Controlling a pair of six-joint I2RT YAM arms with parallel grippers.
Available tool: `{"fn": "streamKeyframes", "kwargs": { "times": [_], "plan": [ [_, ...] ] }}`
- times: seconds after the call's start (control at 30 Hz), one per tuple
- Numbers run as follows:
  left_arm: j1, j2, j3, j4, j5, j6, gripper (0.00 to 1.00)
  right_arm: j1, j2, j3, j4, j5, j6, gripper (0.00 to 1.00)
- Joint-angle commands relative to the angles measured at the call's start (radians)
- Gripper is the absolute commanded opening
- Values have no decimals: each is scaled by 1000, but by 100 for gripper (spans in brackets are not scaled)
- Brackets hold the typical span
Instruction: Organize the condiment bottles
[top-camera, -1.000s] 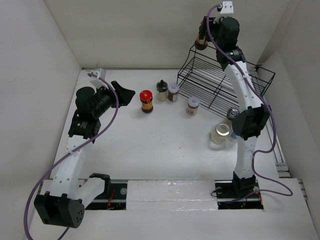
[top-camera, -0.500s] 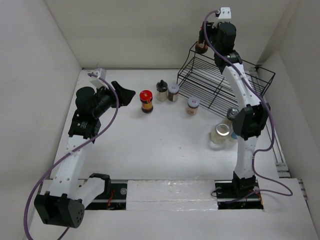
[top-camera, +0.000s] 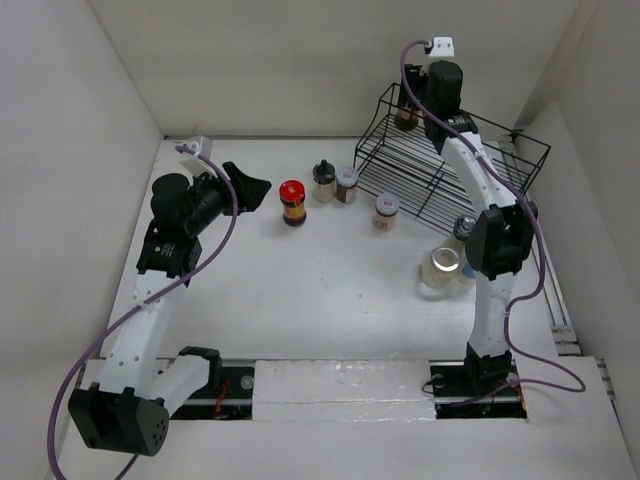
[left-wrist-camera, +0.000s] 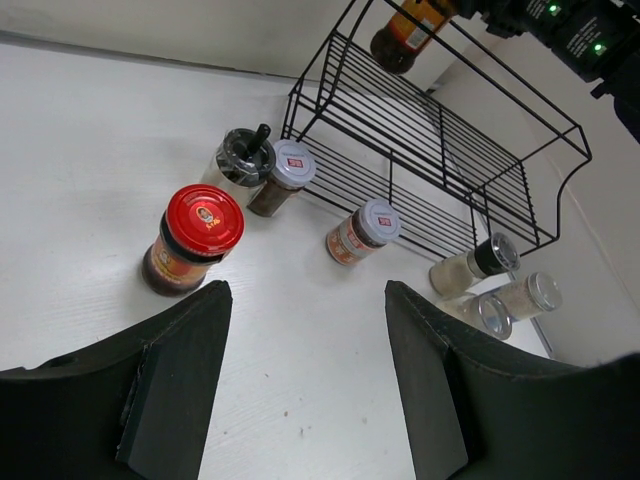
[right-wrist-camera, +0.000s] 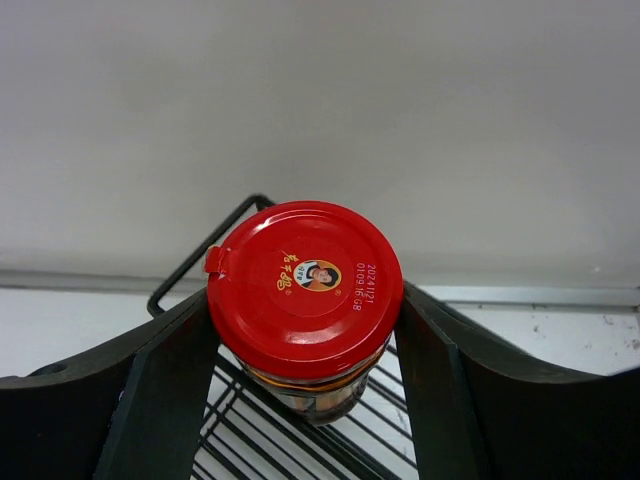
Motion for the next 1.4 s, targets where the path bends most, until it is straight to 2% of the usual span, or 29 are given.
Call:
{"fn": "streamKeyframes", "kwargs": {
  "times": [0.0, 0.1, 0.33, 0.37, 0.4, 0.5, 0.6, 0.63, 0.7, 0.73, 0.8, 0.83, 0.87, 0.9, 0.93, 0.97, 1.03, 1.1, 1.13, 1.2, 1.37],
  "plan": [
    [-1, -3, -5, 49, 26, -4, 58, 3, -28, 9, 154, -22, 13, 45],
    [-1, -3, -5, 49, 26, -4, 58, 3, -28, -12, 154, -31, 24, 50],
    [-1, -3, -15, 67, 44, -15, 58, -17, 6, -43, 154, -77, 56, 70],
    [-1, -3, -15, 67, 44, -15, 58, -26, 6, -43, 154, -90, 70, 74],
    [-1, -3, -15, 67, 44, -15, 58, -26, -3, -43, 154, -90, 70, 85],
    [-1, -3, -15, 67, 44, -15, 58, -26, -61, -32, 154, -101, 70, 98],
    [-1, -3, -15, 67, 44, -15, 58, -35, -135, -55, 143, -90, 70, 100],
    [-1, -3, -15, 67, 44, -15, 58, -35, -205, -79, 143, -72, 70, 100],
    [-1, -3, -15, 67, 44, -24, 58, -35, -299, -163, 143, -10, 70, 100],
    [-1, -3, -15, 67, 44, -24, 58, -22, -418, -301, 143, 19, 70, 100],
    [-1, -3, -24, 67, 44, -24, 58, 30, -553, -488, 158, 186, 85, 99],
    [-1, -3, -24, 67, 44, -24, 58, 49, -621, -696, 189, 258, 85, 96],
    [-1, -3, -24, 67, 44, -24, 58, 67, -747, -803, 209, 318, 100, 90],
    [-1, -3, -24, 67, 44, -33, 58, 98, -856, -1004, 273, 379, 100, 85],
    [-1, -3, -24, 67, 44, -33, 58, 110, -857, -1006, 274, 401, 123, 85],
    [-1, 6, -24, 67, 44, -33, 58, 122, -936, -1141, 296, 424, 136, 81],
    [-1, 6, -24, 67, 44, -44, 58, 158, -994, -1201, 207, 535, 160, 81],
    [-1, 16, -24, 67, 44, -55, 58, 168, -1072, -1224, -2, 614, 250, 83],
    [-1, 16, -24, 55, 24, -55, 58, 169, -1100, -1239, -71, 640, 289, 86],
    [-1, 26, -13, 44, 7, -67, 58, 169, -1170, -1302, -163, 679, 321, 100],
    [-1, 61, -2, -7, -33, -98, 58, 66, -1224, -1380, -291, 595, 416, 100]
  ]
}}
